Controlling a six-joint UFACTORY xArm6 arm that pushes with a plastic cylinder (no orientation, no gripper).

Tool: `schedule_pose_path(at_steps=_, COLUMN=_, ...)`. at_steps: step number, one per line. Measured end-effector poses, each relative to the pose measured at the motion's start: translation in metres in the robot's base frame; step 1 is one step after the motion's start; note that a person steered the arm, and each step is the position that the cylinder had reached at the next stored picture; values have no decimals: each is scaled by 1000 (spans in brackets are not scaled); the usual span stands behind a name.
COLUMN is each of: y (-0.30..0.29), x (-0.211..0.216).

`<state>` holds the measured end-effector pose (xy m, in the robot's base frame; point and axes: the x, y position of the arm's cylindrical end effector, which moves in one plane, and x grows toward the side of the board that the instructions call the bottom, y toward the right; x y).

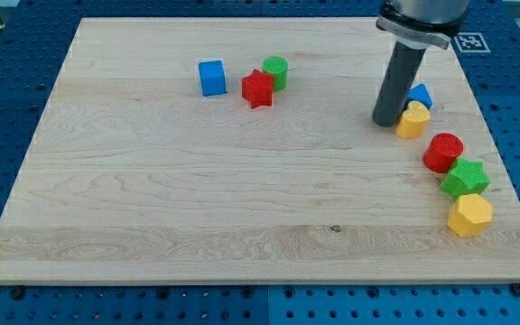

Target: Push the red star to the top of the blue triangle

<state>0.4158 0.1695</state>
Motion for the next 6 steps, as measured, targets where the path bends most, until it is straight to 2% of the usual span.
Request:
schedule_pose_path(at_steps=2, y=23, x=12)
schedule_pose_path(at_steps=3, y=13, x=12)
schedule_pose_path(at_steps=4, y=-32, x=12)
schedule_pose_path(at_steps=6, y=-183, x=0)
